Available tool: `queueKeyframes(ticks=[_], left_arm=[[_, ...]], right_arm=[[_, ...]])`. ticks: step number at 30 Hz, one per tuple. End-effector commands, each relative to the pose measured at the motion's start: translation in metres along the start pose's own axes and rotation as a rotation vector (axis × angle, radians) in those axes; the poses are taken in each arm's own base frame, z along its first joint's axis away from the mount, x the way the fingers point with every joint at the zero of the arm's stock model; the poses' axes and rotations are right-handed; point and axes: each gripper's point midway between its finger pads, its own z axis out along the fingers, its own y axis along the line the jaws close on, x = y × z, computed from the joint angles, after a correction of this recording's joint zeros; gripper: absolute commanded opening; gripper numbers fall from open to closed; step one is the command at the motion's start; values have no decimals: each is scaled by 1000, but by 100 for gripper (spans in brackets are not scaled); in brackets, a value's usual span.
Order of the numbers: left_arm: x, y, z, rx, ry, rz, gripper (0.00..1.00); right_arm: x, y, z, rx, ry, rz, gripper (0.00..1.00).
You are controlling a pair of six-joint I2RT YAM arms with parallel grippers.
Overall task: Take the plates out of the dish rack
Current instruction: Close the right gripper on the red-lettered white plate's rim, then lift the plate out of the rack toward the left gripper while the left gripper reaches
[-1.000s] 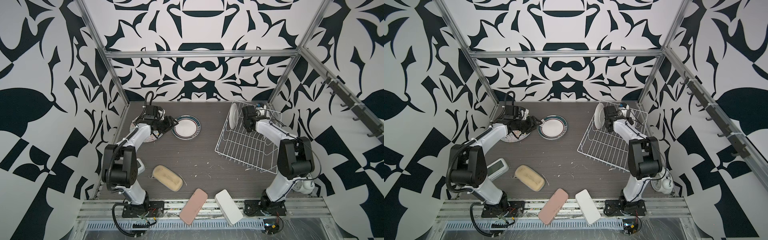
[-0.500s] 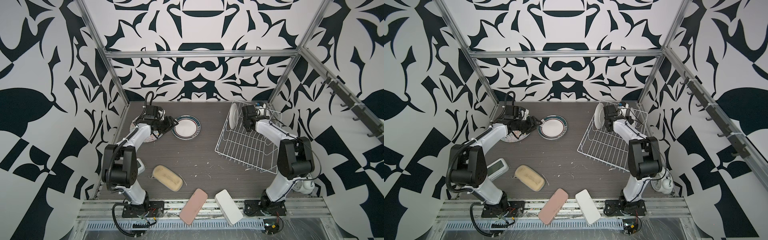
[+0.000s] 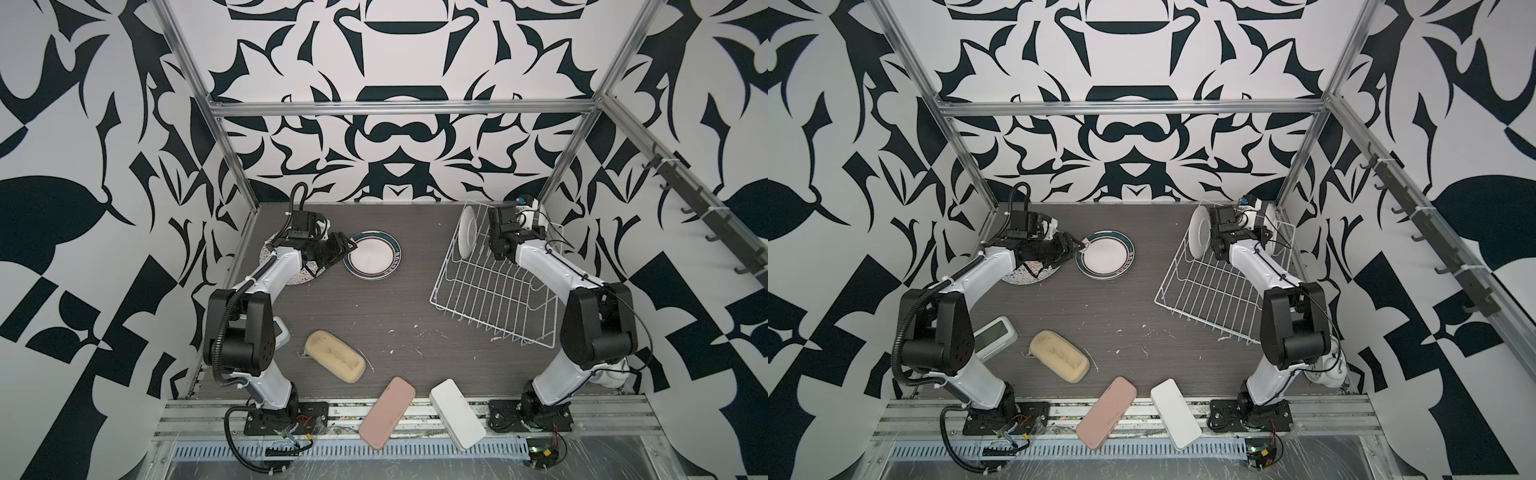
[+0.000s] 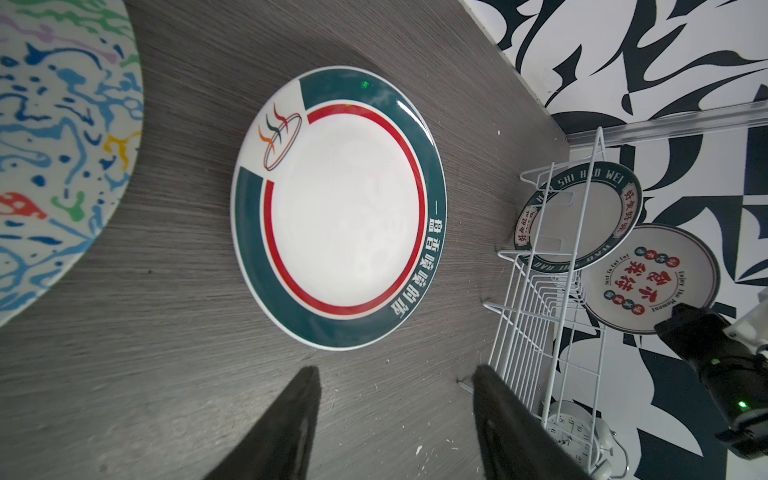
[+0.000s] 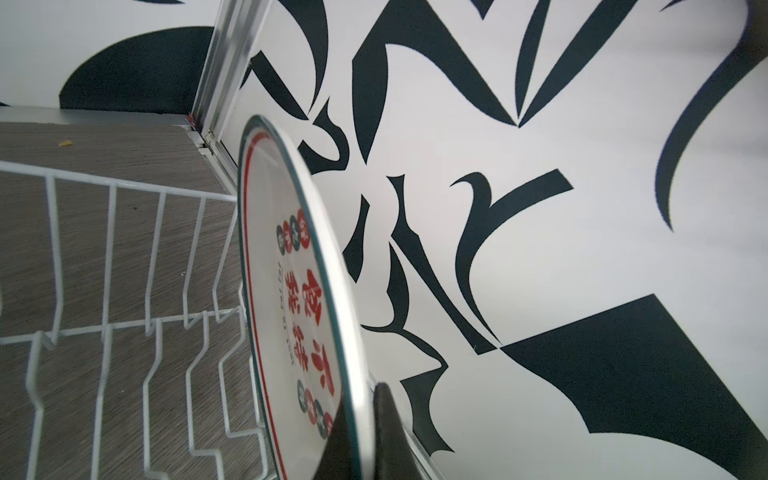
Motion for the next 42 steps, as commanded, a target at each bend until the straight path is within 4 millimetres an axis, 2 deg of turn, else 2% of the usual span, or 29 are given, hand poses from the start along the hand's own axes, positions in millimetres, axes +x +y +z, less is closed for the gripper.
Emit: queueKeyframes(ticks=[1,7,11,17,22,25,29,31,37,42], left_arm=[[-2,-13,-10,26,-14,17,63],[-1,-15,-13,31,-20,20,63],[2,-18,-16,23,-32,36,63],[10,-20,-21,25,-38,46,63],[26,-21,-19,47,-39,36,63],[38,-22,-14,58,-28,34,63],[43,-25,-12,97,-26,23,63],[45,-29,-14,116,-26,31,63],[50,-33,-21,183,-71,47,63],[52,-41,-29,259,-121,40,64]], right_arm=[[-25,-29,-12,62,-61,98,0],[-36,-41,-22,52,-92,122,0],[-41,-45,-34,-34,-128,162,0],[-54,-68,-54,-93,-218,252,0],[-71,-87,-81,-187,-300,332,0],[-80,-88,-106,-339,-342,383,0],[-90,-92,-137,-493,-381,460,0],[-92,-86,-152,-583,-393,494,0],[-86,-53,-204,-905,-370,591,0],[-85,-27,-239,-1172,-280,693,0]])
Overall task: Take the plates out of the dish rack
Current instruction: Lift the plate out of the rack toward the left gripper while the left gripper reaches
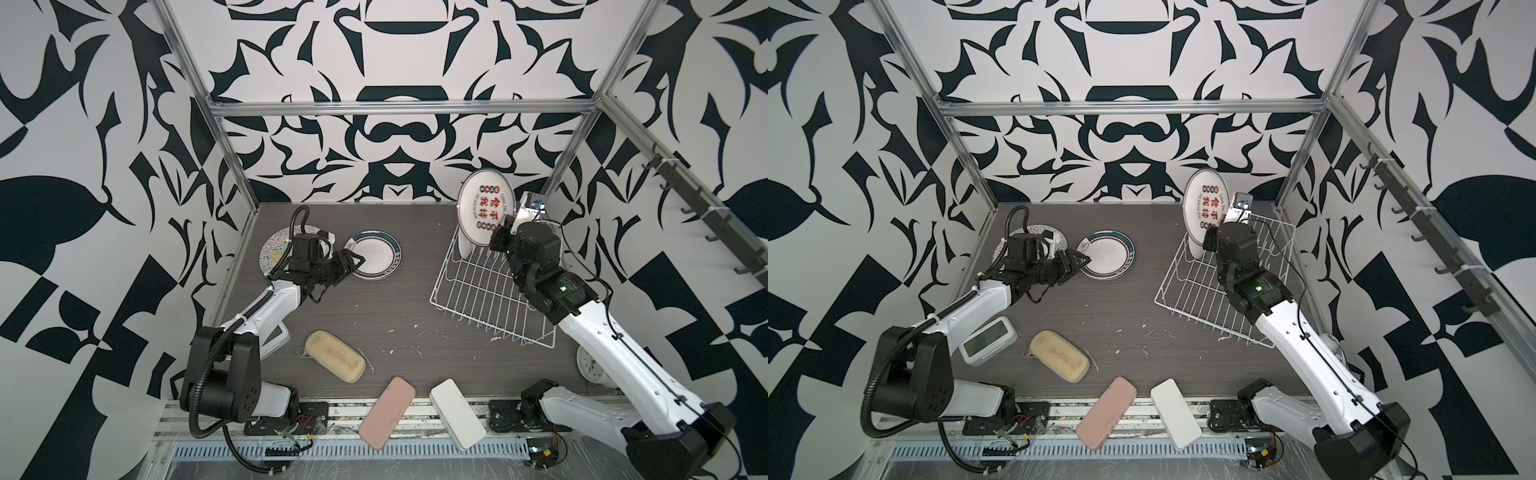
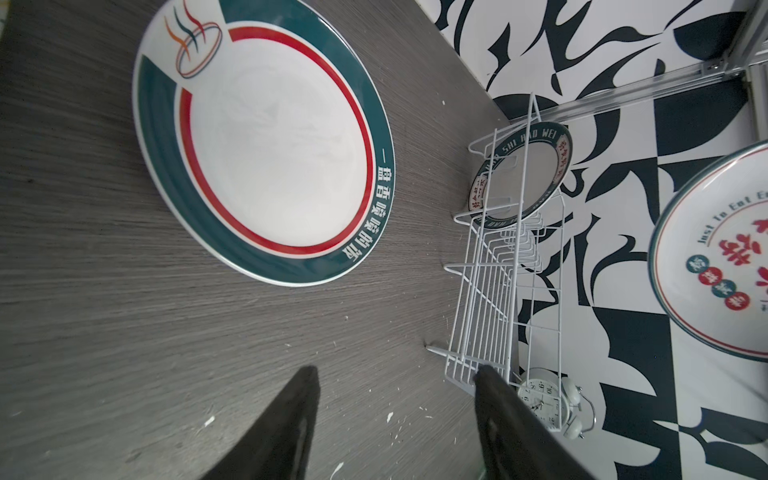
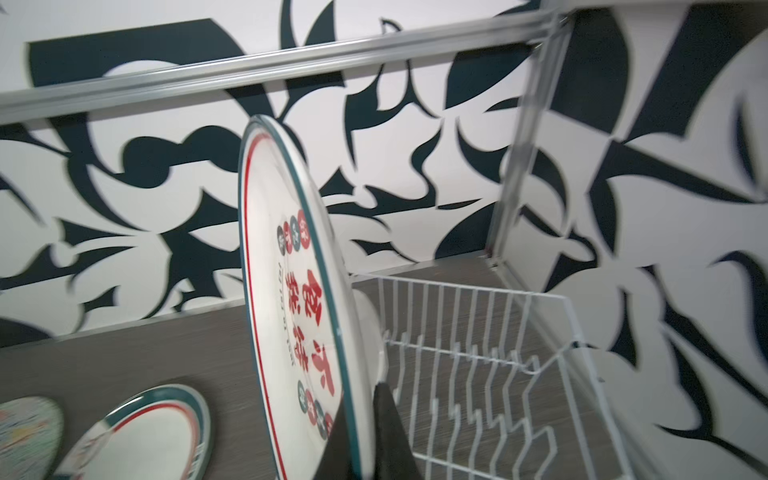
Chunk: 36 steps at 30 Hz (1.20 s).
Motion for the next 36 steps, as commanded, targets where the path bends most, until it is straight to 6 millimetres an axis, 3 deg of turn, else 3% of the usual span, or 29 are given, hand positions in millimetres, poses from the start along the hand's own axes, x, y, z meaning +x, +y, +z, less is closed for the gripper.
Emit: queueKeyframes(ticks=[1,9,15,36], left_arm=[[-9,-20,-7,104,-63,17,64],[-14,-42,-11,220,-77,0,65],[-10,-59,-21,332,-85,-35,65],[8,-63,-27,372,-79,-56,67]], right_arm=[[-15,36,-9,-207,-20,232,0],[29,79,2,-371,76,418,0],[64,100,3,-400,138,431,0],[105,134,-1,-547,248,589,0]])
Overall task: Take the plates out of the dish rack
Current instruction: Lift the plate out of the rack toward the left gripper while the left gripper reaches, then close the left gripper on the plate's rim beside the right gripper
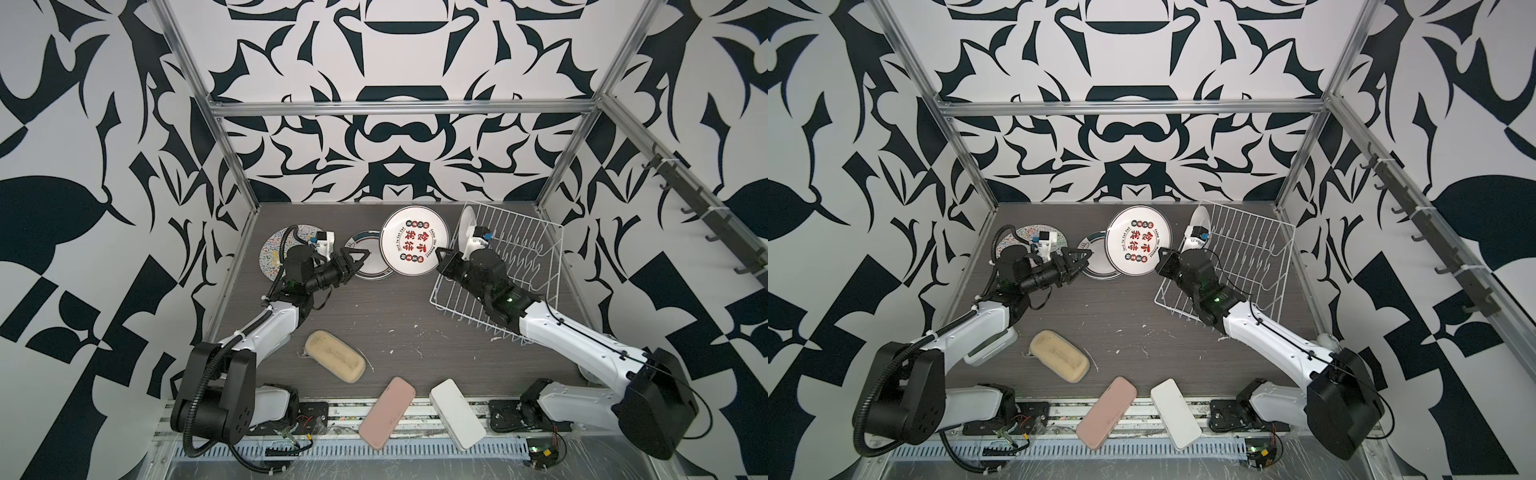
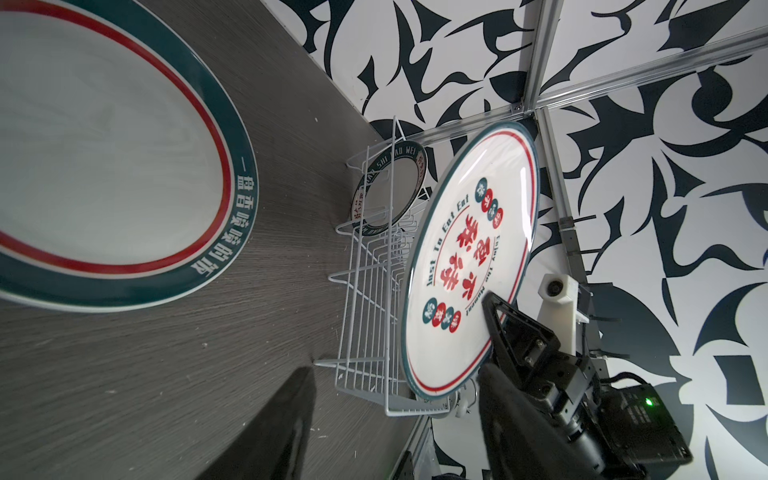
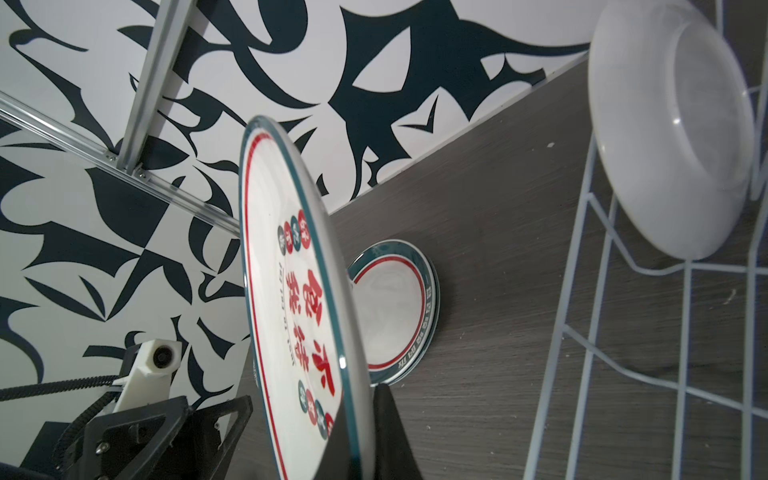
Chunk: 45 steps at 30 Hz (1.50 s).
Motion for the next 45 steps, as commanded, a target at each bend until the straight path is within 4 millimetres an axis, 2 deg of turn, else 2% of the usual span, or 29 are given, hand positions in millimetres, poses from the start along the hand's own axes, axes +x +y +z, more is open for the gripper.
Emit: queueKeyframes(ticks=[1,8,12,15,18,28,33,38,45], left_arm=[[3,-13,-8,32,-22,31,67],[6,-14,-7,26,-24,41,65],[4,-6,-6,1,-37,47,65],[4,-6,-2,7,-19,49,65],[5,4,6,5,7,36,65],[4,6,13,46,-18,20,65],[5,10,17,52,-8,14,60],[5,16,17,53,-25,12,44],[7,23,19,44,-15,4,40]], right_arm=[[-18,37,-6,-157,-70,61,0],[-10,42,-1,-172,-28,81,0],[-7,42,0,-183,-28,101,0],[-6,46,-1,-195,-15,107,0],[-2,46,-3,-200,-2,99,0],[11,49,-1,-236,53,131,0],[22,47,5,-260,83,173,0],[27,48,10,-263,109,172,0],[28,45,11,-251,102,169,0]])
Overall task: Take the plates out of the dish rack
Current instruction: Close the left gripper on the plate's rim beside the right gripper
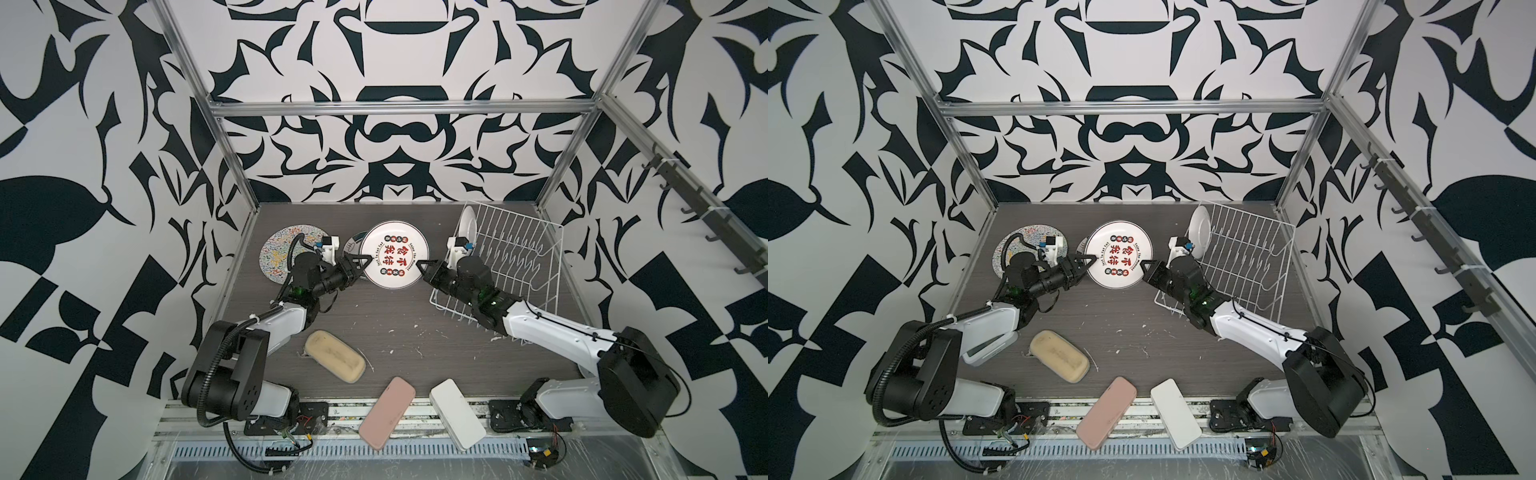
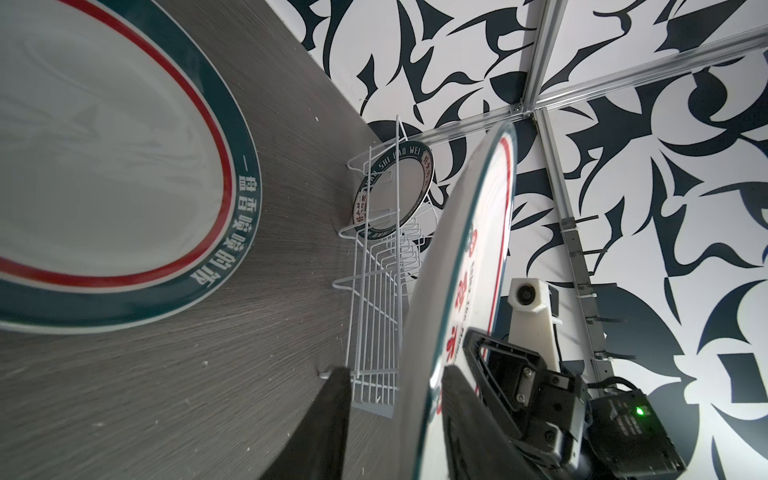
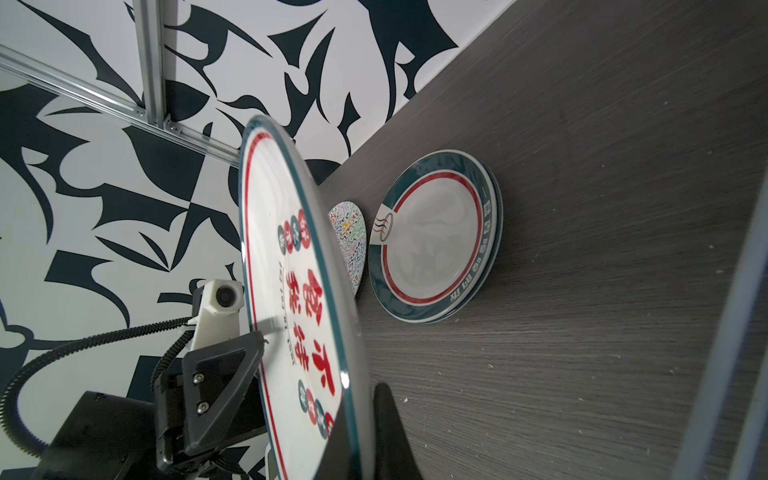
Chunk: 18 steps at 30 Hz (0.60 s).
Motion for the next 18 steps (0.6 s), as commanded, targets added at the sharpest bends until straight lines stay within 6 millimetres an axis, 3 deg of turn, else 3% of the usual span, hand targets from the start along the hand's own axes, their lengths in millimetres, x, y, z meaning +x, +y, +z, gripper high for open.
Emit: queueKeyframes(ticks=[1,18], left_arm=[[0,0,2,19,-2,9,39],[1,2,4,54,-3,7,21]], right_arm=[[-20,43,-10,-145,-67,2,0],[-13,49,-12,-164,-21,-32,0]])
